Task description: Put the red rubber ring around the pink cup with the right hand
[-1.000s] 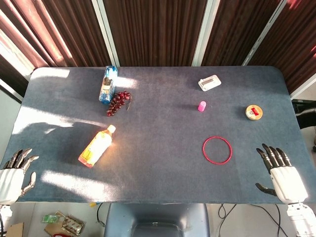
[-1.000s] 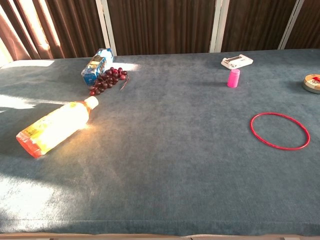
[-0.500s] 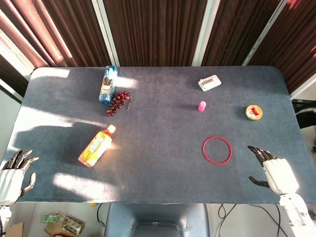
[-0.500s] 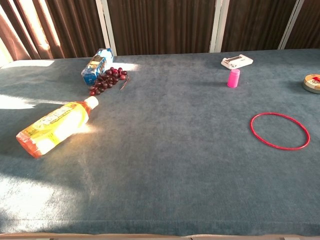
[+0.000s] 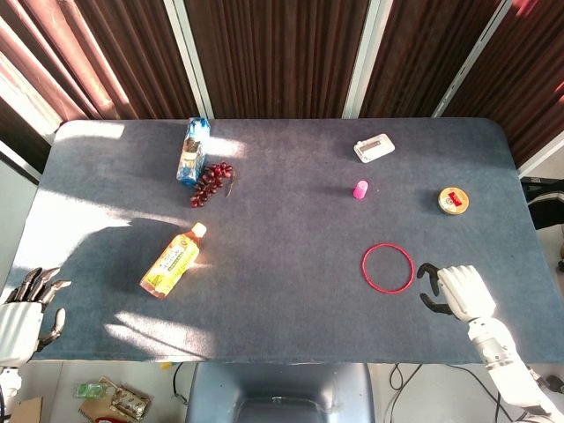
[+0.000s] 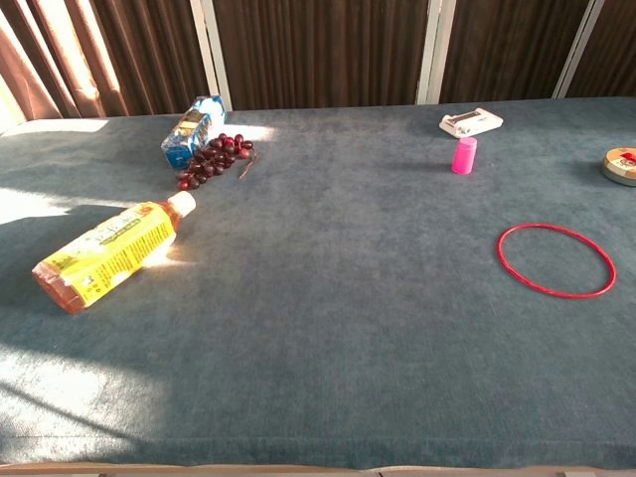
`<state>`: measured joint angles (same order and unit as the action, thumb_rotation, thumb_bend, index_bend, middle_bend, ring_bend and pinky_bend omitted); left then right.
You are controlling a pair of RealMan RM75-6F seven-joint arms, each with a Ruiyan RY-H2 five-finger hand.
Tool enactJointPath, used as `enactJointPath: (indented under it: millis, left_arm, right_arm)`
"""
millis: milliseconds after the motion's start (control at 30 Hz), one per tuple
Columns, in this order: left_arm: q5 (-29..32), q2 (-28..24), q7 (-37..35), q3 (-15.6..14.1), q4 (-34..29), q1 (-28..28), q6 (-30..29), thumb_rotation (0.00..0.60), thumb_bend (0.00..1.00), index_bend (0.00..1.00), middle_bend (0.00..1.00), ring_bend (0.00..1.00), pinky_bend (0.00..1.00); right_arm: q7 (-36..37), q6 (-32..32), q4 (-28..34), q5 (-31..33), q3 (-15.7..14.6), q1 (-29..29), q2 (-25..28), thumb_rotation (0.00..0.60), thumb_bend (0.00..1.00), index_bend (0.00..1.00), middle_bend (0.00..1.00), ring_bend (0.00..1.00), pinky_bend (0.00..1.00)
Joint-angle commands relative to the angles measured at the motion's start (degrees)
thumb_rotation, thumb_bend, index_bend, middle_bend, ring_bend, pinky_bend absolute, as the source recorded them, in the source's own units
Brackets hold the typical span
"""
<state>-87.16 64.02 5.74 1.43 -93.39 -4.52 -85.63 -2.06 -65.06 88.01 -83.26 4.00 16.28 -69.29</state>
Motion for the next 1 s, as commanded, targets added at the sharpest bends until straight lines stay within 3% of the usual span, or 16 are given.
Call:
enactJointPath:
  millis: [33, 1000]
  left_arm:
    - [0.0, 0.0, 0.0, 0.0, 0.0, 0.0, 0.0, 0.6, 0.52, 0.27, 0.13, 0.08, 0.29]
    - [1.1, -0.6, -1.8, 0.6, 0.1, 0.3, -0.6, 0.6, 0.52, 0.28, 0.14, 0.08, 0.29]
  right_arm:
    - [-0.6, 2.4, -0.5, 1.7, 0.0, 1.3, -1.0, 0.6, 0.45, 0.57, 0.82, 0.85, 1.0]
    - [-1.4, 10.5, -10.0, 7.9, -0.9, 5.7, -8.9, 0.6, 0.46, 0.6, 0.82, 0.85, 1.0]
